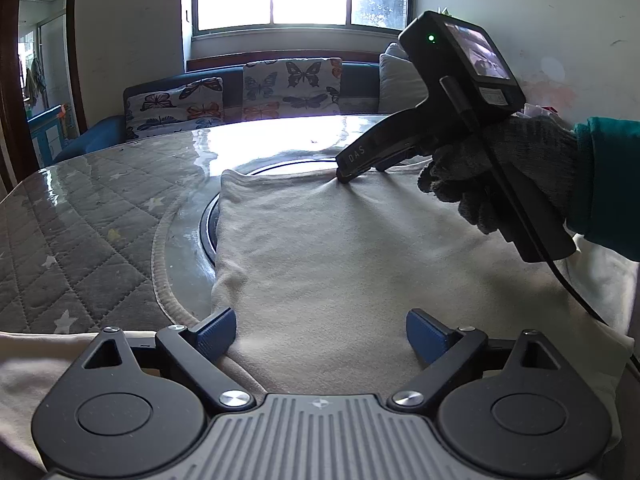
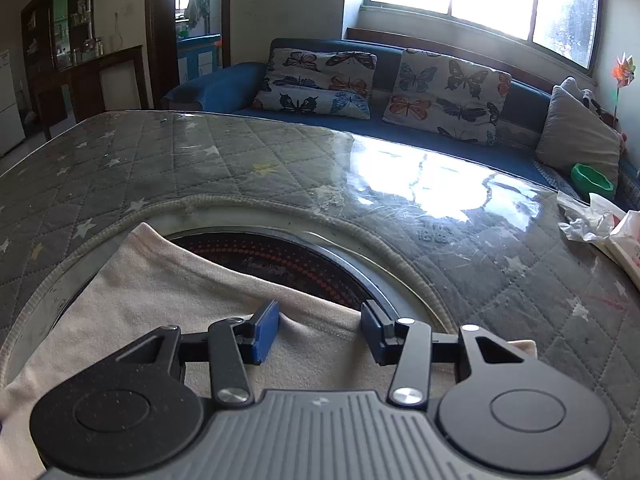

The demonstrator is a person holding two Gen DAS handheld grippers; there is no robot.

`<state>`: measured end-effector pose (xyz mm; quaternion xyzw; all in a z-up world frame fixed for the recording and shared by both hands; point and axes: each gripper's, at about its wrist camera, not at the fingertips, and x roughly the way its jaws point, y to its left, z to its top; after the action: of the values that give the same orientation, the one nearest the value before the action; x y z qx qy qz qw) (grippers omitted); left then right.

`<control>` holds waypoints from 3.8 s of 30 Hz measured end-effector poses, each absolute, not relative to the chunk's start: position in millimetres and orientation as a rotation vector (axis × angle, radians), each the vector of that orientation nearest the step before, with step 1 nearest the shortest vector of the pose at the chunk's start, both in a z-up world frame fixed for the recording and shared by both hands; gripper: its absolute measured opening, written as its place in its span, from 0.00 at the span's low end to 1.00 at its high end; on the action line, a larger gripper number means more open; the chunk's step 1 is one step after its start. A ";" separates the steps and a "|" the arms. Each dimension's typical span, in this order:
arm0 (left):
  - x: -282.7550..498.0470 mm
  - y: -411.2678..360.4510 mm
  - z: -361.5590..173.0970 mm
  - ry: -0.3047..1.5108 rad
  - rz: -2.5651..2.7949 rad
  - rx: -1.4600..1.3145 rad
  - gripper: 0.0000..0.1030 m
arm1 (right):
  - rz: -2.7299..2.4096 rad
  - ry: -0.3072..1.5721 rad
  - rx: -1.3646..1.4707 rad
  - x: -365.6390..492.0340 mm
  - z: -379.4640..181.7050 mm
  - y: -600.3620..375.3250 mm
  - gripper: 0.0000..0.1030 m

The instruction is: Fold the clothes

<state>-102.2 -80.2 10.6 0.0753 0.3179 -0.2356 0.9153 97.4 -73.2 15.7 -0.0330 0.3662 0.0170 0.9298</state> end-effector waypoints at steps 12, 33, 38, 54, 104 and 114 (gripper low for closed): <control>-102.9 -85.3 6.6 0.655 -0.486 0.161 0.96 | 0.004 0.738 -0.072 101.5 18.9 -72.5 0.50; -105.8 -92.9 7.6 0.660 -0.492 0.156 0.99 | 0.199 0.790 -0.093 108.7 20.4 -10.8 0.38; -106.3 -93.5 7.3 0.661 -0.493 0.155 1.00 | 0.174 0.777 -0.096 115.8 19.6 -8.0 0.38; -107.2 -92.9 7.3 0.662 -0.494 0.157 1.00 | 0.220 0.767 -0.101 108.4 32.5 -2.1 0.41; -104.0 -80.7 8.0 0.662 -0.495 0.174 1.00 | 0.237 0.794 -0.165 -79.4 32.7 -98.2 0.50; -103.5 -80.3 8.0 0.662 -0.494 0.178 1.00 | -0.102 0.712 -0.001 -168.7 44.7 -196.8 0.50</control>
<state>-103.5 -80.3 8.0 0.0866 0.3213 -0.2397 0.9120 -168.7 -196.8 44.7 -0.0003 0.3486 -0.0499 0.9359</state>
